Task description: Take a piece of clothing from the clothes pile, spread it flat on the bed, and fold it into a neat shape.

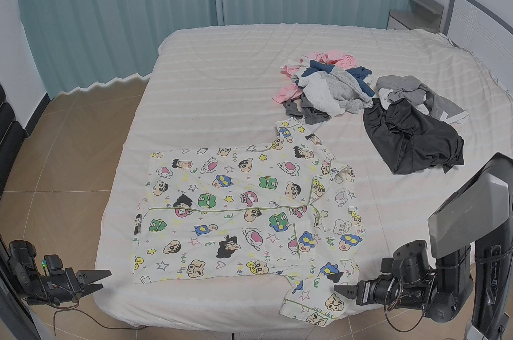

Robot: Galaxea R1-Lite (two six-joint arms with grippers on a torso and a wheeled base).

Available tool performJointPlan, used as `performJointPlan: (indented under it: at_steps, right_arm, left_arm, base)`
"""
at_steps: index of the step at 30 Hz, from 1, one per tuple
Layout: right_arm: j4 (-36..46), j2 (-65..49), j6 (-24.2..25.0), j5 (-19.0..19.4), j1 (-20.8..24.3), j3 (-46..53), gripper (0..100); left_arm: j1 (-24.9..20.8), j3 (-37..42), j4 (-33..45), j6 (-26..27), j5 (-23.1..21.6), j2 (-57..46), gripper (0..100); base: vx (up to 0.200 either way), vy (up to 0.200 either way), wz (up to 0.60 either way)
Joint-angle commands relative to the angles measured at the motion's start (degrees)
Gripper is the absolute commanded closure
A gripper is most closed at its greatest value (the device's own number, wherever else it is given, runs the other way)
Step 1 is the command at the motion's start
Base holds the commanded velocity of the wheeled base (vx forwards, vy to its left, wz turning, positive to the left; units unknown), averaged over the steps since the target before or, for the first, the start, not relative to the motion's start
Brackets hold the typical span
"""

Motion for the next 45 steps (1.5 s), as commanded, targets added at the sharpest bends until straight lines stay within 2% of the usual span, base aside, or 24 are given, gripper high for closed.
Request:
performJointPlan:
  at_steps: [1, 6, 12, 14, 19, 23, 24, 27, 28, 29, 30, 31, 32, 34, 37, 45]
  right_arm:
    - [0.0, -2.6, 1.3, 0.1, 1.5, 2.5, 0]
    - [0.0, -3.6, 5.0, -0.7, 4.9, 2.5, 0]
    - [0.4, -4.9, 5.1, -2.4, 8.5, 2.5, 0]
    - [0.3, -3.8, 5.1, -4.1, 9.9, 2.5, 0]
    - [0.2, -3.8, 5.9, -4.3, 9.5, 2.5, 0]
    - [0.0, -3.9, 6.4, -4.3, 8.6, 2.5, 0]
    - [0.0, -4.1, 6.4, -4.3, 8.3, 2.5, 0]
    - [0.0, -4.9, 6.9, -4.2, 7.7, 2.5, 0]
    - [0.0, -5.1, 7.3, -4.1, 7.5, 2.5, 0]
    - [0.0, -5.2, 7.5, -4.1, 7.4, 2.5, 0]
    - [0.0, -5.4, 8.6, -4.1, 7.2, 2.5, 0]
    - [0.0, -5.4, 8.6, -4.1, 7.2, 2.5, 0]
    - [0.0, -5.2, 9.6, -4.1, 7.1, 2.5, 0]
    - [0.0, -5.1, 10.2, -4.2, 7.1, 2.5, 0]
    - [0.0, -5.4, 10.3, -4.3, 7.0, 2.5, 0]
    - [-0.1, -5.3, 10.3, -4.2, 7.0, 2.5, 0]
  left_arm:
    - [0.1, 0.9, 0.3, 0.0, 0.0, 0.2, 0]
    - [-0.4, 0.9, 0.3, -0.5, 0.2, -0.3, 0]
    - [-2.8, 0.7, 0.2, -3.1, 1.1, -0.8, 0]
    - [-7.2, 0.4, -0.1, -5.8, 4.6, -0.2, 0]
    - [-13.0, -0.3, -1.5, -11.1, 8.8, -2.1, 0]
    - [-17.2, -4.0, -2.7, -19.7, 13.5, -3.0, 0]
    - [-19.5, -7.2, -3.1, -27.9, 17.0, -3.9, 0]
    - [-26.1, -12.3, -3.1, -44.0, 26.2, -5.1, 0]
    - [-28.6, -13.6, -3.1, -48.0, 29.8, -5.1, 0]
    - [-29.4, -14.1, -3.1, -49.1, 30.9, -5.0, 0]
    - [-33.7, -16.2, -3.1, -54.3, 36.9, -4.4, 0]
    - [-33.7, -16.2, -3.1, -54.3, 36.9, -4.4, 0]
    - [-38.3, -18.0, -3.1, -58.0, 42.7, -3.3, 0]
    - [-40.8, -18.9, -3.3, -60.0, 45.0, -2.4, 0]
    - [-42.7, -19.6, -3.5, -61.6, 45.3, -1.8, 0]
    - [-43.5, -22.2, -3.6, -61.5, 45.9, 1.5, 0]
  base:
    - [0.000, 0.000, 0.00]
    - [0.000, 0.000, 0.00]
    - [-0.200, 0.000, 0.00]
    - [-0.200, 0.000, 0.00]
    - [-0.200, 0.000, 0.00]
    - [-0.100, 0.000, 0.00]
    - [0.000, 0.000, 0.00]
    - [0.000, 0.000, 0.00]
    - [0.000, 0.000, 0.00]
    - [0.000, 0.000, 0.00]
    - [0.000, 0.000, 0.00]
    - [0.000, 0.000, 0.00]
    - [0.000, 0.000, 0.00]
    - [0.000, 0.000, 0.00]
    - [0.000, 0.000, 0.00]
    - [0.000, 0.000, 0.00]
